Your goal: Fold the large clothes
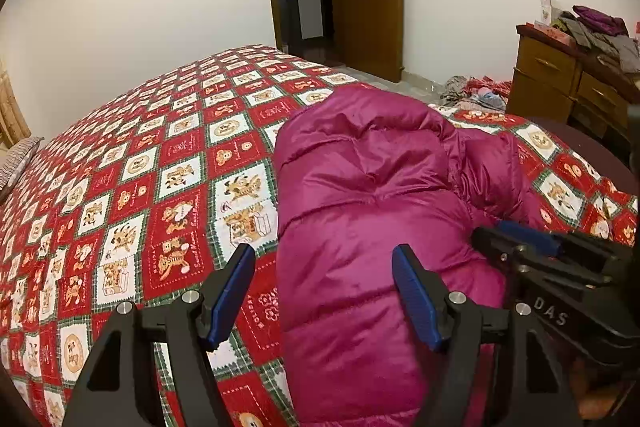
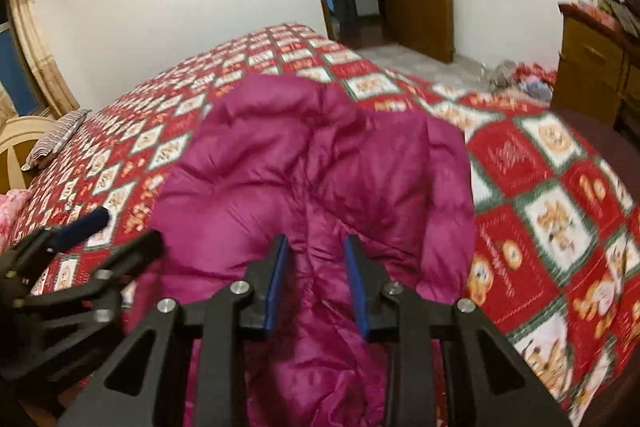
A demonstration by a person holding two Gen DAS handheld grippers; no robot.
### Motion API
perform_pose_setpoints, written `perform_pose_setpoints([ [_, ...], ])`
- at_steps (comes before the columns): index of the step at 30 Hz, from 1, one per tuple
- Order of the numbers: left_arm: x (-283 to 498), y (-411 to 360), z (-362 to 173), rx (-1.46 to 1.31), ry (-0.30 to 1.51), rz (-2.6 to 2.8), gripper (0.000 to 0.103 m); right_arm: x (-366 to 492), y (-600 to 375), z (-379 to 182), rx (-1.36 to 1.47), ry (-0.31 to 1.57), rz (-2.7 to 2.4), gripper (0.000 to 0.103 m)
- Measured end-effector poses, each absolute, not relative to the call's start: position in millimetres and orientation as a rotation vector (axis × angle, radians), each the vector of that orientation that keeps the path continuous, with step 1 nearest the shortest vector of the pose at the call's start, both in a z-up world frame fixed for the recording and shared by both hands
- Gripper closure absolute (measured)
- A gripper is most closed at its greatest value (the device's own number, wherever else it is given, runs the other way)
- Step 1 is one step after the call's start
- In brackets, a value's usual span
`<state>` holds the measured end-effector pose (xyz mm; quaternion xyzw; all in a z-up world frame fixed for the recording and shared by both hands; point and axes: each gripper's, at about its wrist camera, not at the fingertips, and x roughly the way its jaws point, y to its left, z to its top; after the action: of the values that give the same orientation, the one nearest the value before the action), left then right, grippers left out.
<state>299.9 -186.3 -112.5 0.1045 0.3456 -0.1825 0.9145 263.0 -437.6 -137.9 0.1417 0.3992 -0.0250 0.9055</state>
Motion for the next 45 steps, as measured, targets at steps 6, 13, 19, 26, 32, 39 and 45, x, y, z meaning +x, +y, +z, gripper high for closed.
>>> perform_pose_setpoints([
  [6,291.9,-193.7,-118.5,0.247,0.733,-0.368,0.031,249.0,-446.9,-150.8,0.342,0.839,-0.089,0.073],
  [13,284.2,-203.2,-126.9,0.272,0.741,-0.378,0.031,234.3,-455.3,-156.7,0.380,0.850,-0.127,0.073],
  [19,293.9,-199.0,-122.8,0.253,0.728,-0.379,0.031,235.4,-456.2,-147.2,0.359,0.858,-0.111,0.073],
  [26,350.8,-177.2,-119.2,0.070,0.794,-0.312,0.030,249.7,-483.1,-120.2,0.359,0.788,-0.144,0.053],
  [32,379.0,-187.2,-139.7,0.032,0.865,-0.309,0.029,285.5,-498.4,-140.0,0.343,0.882,-0.150,0.055],
  [39,373.0,-222.1,-144.4,0.130,0.826,-0.315,0.027,298.6,-505.8,-167.0,0.419,0.940,-0.116,0.077],
  [45,379.3,-241.1,-147.8,0.153,0.848,-0.272,0.023,314.7,-531.2,-182.3,0.553,0.979,-0.107,0.087],
])
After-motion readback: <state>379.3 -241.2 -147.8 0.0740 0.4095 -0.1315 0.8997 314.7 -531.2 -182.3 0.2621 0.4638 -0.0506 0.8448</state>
